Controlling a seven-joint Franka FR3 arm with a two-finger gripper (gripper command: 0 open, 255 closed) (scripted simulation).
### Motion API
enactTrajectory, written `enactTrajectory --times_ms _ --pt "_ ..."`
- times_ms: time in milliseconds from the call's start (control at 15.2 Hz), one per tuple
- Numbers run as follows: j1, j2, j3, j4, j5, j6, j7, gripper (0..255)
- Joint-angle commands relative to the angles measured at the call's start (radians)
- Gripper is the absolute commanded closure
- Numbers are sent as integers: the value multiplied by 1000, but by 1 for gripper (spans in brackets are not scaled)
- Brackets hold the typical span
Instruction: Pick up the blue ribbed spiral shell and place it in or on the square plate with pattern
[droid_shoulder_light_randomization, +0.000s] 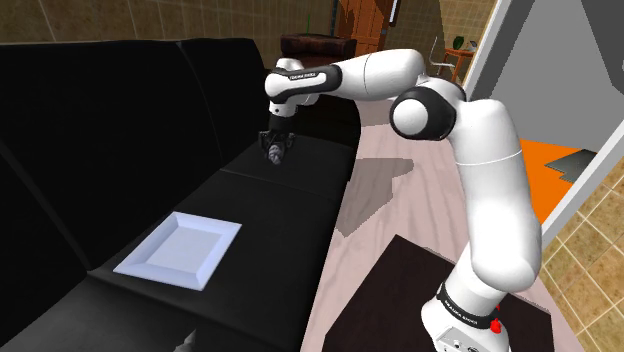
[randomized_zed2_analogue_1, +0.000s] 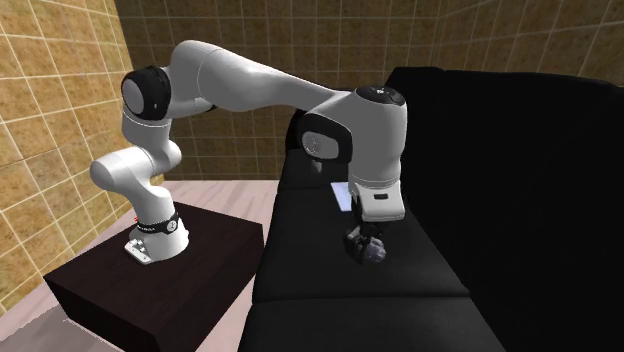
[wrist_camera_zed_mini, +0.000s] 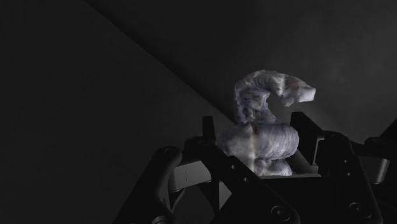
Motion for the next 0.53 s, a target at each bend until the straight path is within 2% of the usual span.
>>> enactTrajectory --times_ms 0,462 --pt "33 -26 8 -47 -4 27 36 255" --pt "143 -93 38 -158 -20 95 166 255"
